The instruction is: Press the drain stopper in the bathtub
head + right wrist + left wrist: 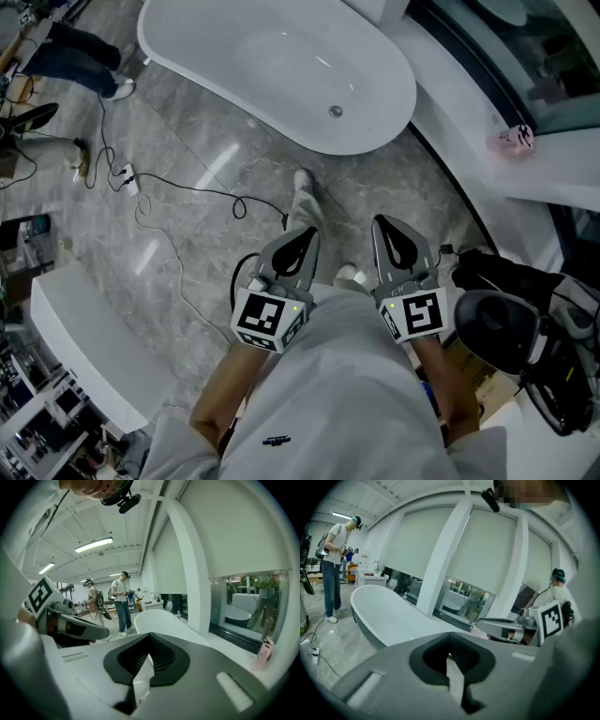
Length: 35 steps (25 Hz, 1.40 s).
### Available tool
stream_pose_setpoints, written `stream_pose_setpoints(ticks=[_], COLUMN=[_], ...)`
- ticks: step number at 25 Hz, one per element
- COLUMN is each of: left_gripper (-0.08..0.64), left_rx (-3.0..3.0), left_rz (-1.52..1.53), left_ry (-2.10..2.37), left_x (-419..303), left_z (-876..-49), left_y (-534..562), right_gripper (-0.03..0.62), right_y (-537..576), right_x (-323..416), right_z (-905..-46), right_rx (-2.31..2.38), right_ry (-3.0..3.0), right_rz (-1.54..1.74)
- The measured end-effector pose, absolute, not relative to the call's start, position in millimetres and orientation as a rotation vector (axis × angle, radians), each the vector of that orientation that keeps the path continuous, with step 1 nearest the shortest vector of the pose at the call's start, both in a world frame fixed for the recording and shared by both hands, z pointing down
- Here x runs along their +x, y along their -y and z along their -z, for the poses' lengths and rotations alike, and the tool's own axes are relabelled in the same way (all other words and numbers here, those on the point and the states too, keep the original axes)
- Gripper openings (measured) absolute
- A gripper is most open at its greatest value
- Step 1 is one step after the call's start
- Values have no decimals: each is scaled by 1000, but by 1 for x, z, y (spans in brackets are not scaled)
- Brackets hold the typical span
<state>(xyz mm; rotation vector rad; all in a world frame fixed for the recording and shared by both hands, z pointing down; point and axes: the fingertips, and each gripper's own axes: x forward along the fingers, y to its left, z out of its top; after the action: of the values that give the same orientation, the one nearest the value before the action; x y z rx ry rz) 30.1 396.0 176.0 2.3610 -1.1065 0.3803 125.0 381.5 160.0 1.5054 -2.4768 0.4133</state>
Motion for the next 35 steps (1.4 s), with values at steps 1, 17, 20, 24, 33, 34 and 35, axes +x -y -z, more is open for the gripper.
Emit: stream_pose_setpoints(ticks=[1, 17, 20, 24, 33, 34, 35], left_gripper=[2, 2, 2, 2, 2, 2, 2], left_rx=[2363, 2537, 2544, 2579, 2539, 2525, 2511], left_rz=[-372, -386, -361, -310, -237, -235, -235], left_ry=[1092, 769, 783, 799, 949, 957, 962], left_x=[39, 27, 4, -21, -115, -122, -127], left_z=[-165, -102, -98, -85, -86, -88, -91], left_y=[-422, -598, -599, -587, -555, -554, -553], right_gripper=[-5, -6, -5, -6, -5, -5, -5], right_y=[-412, -608, -609, -598, -569, -568, -568], right_x=[131, 79, 56, 28, -53, -57, -60], right_z=[-154, -108, -98, -94, -93, -94, -94], right_rx=[1528, 1990, 2004, 2005, 1880, 1875, 1874], right_ry=[2467, 2317, 2338, 2338, 2400, 2396, 2390], right_rz=[-434, -672, -675, -672, -592, -590, -591])
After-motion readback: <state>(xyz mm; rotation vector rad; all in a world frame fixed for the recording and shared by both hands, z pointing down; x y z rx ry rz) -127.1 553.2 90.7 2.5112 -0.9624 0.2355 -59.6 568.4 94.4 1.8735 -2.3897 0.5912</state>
